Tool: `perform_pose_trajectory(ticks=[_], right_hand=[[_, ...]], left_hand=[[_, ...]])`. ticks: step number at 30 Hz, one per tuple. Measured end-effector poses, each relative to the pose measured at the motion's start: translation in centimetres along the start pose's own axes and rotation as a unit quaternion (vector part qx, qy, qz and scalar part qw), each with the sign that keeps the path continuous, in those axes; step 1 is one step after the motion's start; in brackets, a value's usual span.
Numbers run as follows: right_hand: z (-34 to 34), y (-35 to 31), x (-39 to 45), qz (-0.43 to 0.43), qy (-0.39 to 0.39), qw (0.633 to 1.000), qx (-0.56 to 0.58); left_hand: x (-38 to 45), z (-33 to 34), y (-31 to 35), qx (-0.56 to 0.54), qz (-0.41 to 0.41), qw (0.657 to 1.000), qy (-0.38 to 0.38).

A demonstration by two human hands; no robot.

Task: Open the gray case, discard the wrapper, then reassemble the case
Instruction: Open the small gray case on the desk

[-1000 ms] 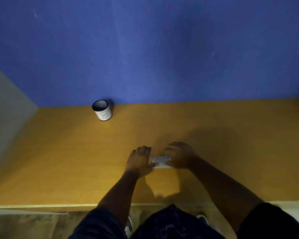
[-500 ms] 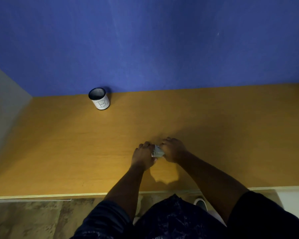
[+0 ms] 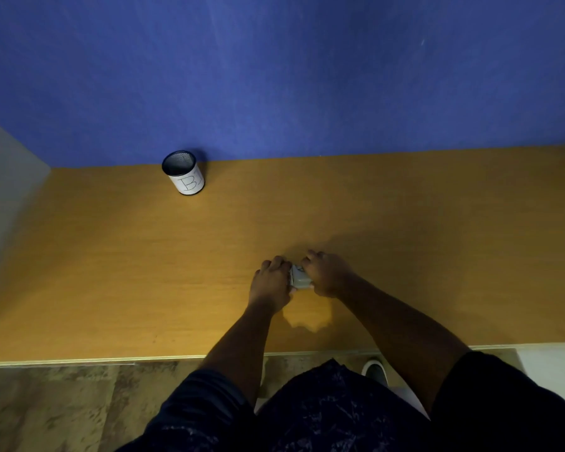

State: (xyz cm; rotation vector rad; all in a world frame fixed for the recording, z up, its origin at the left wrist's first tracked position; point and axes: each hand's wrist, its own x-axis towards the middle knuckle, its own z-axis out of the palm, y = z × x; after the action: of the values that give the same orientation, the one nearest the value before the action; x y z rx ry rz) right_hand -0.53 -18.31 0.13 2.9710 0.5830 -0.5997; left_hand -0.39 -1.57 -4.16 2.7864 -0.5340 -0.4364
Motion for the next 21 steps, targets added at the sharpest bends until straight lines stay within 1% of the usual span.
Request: perform_pose_trajectory(ticks=[11, 17, 21], right_hand=[[-0.6, 1.3, 0.9, -0.036, -0.026, 0.999, 0.007], [-0.9, 2.3, 1.4, -0.034, -0.042, 0.997, 0.063], [-1.1, 3.3, 1.2, -0.036, -0.030, 0.989, 0.141]], left_hand=[[0.4, -0.2, -0.2, -0.011, 0.003, 1.000, -0.006], [0.5, -0.3, -0.4, -0.024, 0.001, 1.000, -0.007], [0.6, -0.5, -0.6, -0.029, -0.003, 1.000, -0.005]])
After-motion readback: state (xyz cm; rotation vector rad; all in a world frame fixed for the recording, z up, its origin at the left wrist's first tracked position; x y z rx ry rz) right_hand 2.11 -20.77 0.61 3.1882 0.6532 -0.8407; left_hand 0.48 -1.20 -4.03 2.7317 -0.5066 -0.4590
